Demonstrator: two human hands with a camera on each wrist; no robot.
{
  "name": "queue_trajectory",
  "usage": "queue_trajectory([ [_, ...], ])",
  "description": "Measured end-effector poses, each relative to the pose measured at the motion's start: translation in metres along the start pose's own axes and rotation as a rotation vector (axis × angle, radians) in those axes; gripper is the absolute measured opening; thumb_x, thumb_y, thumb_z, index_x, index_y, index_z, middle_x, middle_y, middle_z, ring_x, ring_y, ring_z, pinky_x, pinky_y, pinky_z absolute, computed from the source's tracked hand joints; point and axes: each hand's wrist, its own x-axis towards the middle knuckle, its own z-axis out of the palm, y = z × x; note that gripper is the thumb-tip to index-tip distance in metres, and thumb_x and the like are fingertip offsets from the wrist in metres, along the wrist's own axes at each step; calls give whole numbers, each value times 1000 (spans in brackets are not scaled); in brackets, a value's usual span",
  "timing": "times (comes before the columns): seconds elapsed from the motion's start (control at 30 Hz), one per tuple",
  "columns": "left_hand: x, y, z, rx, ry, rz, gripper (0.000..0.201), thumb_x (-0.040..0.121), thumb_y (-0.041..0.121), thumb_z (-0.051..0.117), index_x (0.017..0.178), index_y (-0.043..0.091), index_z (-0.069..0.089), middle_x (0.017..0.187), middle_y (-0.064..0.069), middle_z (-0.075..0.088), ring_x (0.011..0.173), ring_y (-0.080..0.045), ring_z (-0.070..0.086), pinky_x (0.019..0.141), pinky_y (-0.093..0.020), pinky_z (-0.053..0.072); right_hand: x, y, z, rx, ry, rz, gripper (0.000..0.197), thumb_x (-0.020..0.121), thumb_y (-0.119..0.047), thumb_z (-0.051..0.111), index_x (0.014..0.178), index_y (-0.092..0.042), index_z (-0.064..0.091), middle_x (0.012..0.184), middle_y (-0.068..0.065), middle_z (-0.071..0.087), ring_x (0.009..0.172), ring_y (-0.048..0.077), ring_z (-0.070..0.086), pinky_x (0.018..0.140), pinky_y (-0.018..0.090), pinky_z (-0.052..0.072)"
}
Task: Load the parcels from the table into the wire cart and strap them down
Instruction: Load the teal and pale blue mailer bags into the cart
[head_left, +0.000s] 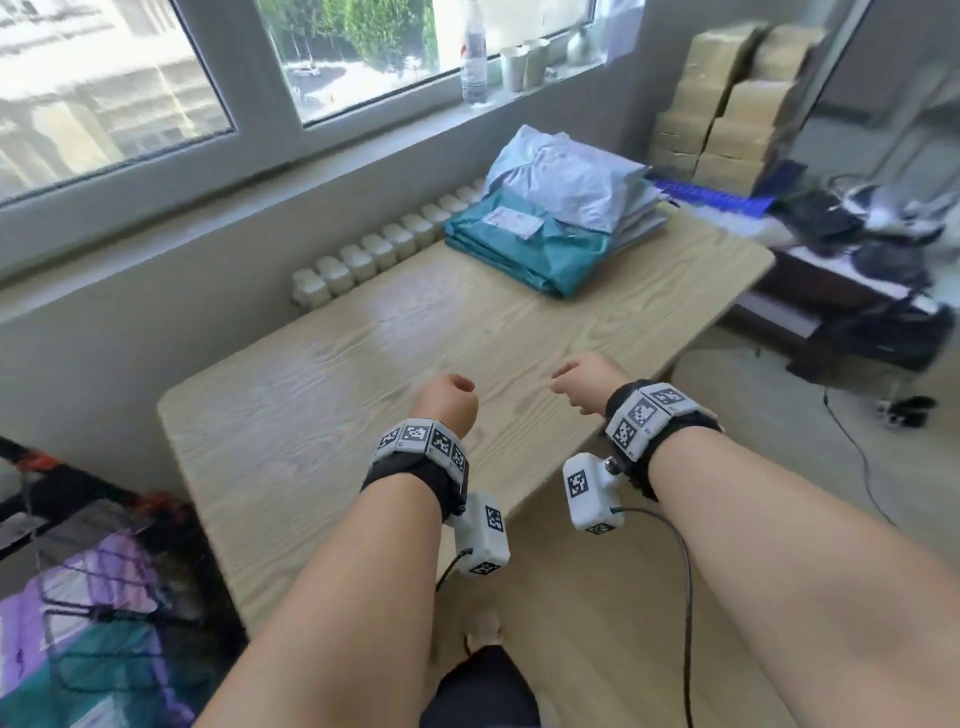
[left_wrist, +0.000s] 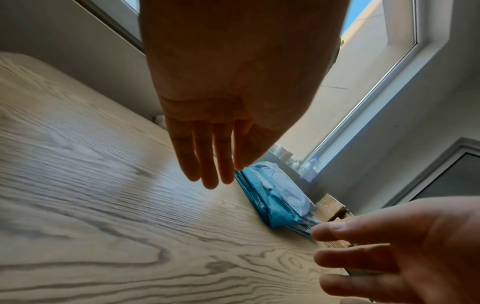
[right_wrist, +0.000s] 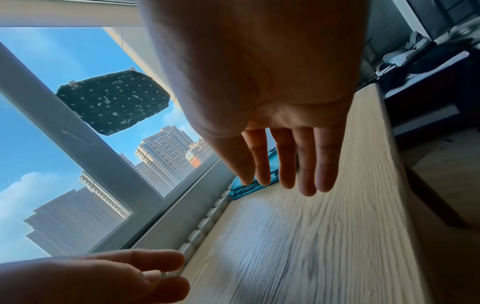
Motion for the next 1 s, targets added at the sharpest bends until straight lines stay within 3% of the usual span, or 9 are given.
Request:
queue_trajectory([
  [0.1, 35, 21, 12, -12, -18, -7, 37, 88, 7, 46, 119, 13, 63, 114, -9, 67, 106, -27, 64, 97, -42, 51, 32, 3, -16, 15, 12, 18, 16, 90, -12, 58, 103, -11, 67, 73, -1, 53, 86, 21, 51, 78, 31, 44],
  [0.2, 81, 35, 23, -21, -11, -30, 36, 82, 11, 48, 113, 19, 65, 107, -10, 70, 100, -27, 67, 94, -42, 52, 69, 3, -31, 18, 8, 22, 23, 89, -13, 60, 111, -11, 67, 78, -3, 57, 87, 19, 54, 82, 32, 48],
  [0.27, 108, 46, 28, -9, -21, -50, 37, 82, 12, 48, 115, 19, 64, 105, -9, 70, 99, -27, 66, 93, -42, 53, 95, 2, -41, -3, 9, 33, 24, 89, -14, 60, 112, -11, 67, 87, 0, 60, 87, 18, 55, 84, 32, 49],
  [0.47, 169, 89, 35, 46, -22, -60, 38, 87, 10, 47, 122, 17, 61, 109, -11, 68, 102, -27, 64, 95, -41, 51, 165, -8, -73, -20, -14, 37, 27, 89, -16, 62, 116, -11, 64, 84, -2, 59, 88, 18, 55, 79, 32, 48],
  [0.57, 199, 111, 41, 87, -4, -78, 39, 90, 9, 44, 125, 17, 59, 119, -8, 64, 110, -26, 60, 95, -36, 48, 201, -16, -88, -17, -46, 3, 34, 88, -18, 64, 122, -12, 62, 105, 3, 63, 93, 19, 58, 86, 33, 50],
  [0.67, 228, 130, 50, 76, 24, -117, 41, 90, 8, 43, 126, 18, 58, 124, -6, 61, 112, -25, 58, 95, -34, 46, 240, -24, -102, -87, -33, -52, 39, 90, -19, 62, 128, -13, 57, 126, 4, 60, 113, 22, 57, 96, 30, 44],
  [0.8, 265, 154, 63, 55, 70, -176, 41, 90, 8, 44, 127, 19, 58, 125, -6, 60, 113, -24, 57, 92, -31, 44, 301, -32, -114, -163, -89, -125, 49, 90, -19, 59, 138, -16, 48, 138, 5, 53, 119, 23, 55, 100, 30, 42],
  [0.9, 287, 172, 74, 33, 116, -239, 42, 89, 10, 43, 128, 19, 56, 127, -6, 59, 116, -25, 56, 96, -33, 44, 349, -39, -122, -228, -153, -192, 57, 88, -22, 58, 143, -21, 41, 144, 5, 46, 119, 22, 55, 95, 25, 40],
  [1.0, 312, 186, 89, 0, 154, -276, 44, 91, 12, 43, 133, 17, 53, 131, -7, 58, 118, -26, 56, 101, -33, 44, 390, -44, -135, -279, -193, -244, 64, 86, -24, 58, 146, -24, 35, 145, 12, 39, 118, 27, 54, 96, 32, 45],
])
